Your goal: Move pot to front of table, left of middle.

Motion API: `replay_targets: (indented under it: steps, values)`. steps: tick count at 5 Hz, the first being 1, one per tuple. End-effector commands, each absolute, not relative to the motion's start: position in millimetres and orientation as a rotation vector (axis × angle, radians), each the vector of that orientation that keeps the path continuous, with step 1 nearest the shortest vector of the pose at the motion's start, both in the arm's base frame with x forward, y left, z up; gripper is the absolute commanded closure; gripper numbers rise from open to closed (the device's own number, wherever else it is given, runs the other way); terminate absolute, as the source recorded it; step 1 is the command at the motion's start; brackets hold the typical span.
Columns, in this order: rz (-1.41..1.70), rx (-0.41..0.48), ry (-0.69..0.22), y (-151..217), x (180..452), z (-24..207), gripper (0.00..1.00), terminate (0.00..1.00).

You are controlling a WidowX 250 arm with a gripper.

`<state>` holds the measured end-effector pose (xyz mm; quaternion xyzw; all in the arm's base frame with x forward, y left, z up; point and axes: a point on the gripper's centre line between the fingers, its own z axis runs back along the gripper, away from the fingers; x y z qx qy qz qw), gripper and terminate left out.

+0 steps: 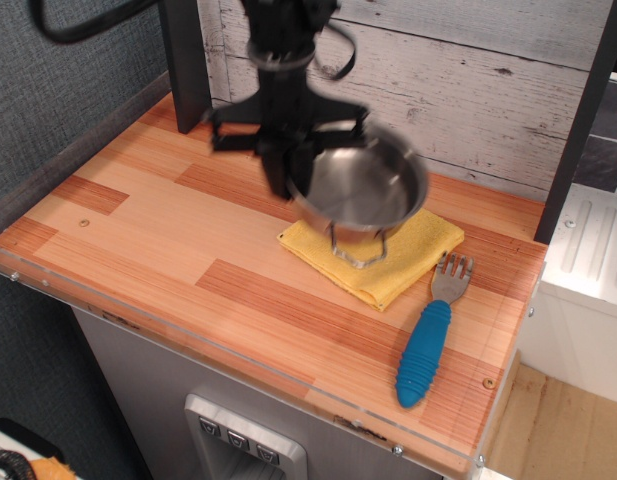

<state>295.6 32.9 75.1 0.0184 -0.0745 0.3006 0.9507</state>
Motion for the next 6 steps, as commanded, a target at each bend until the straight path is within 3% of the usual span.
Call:
replay_targets:
  steps: [1, 4, 6]
  values:
    - [0.791, 0.029, -0.165, 54, 254, 72, 1.00, 0.00]
    - [0.907, -0.038, -0.122, 92, 220, 44, 1.00, 0.00]
    - [0.932, -0.028, -0.082, 107, 212, 29, 1.00, 0.00]
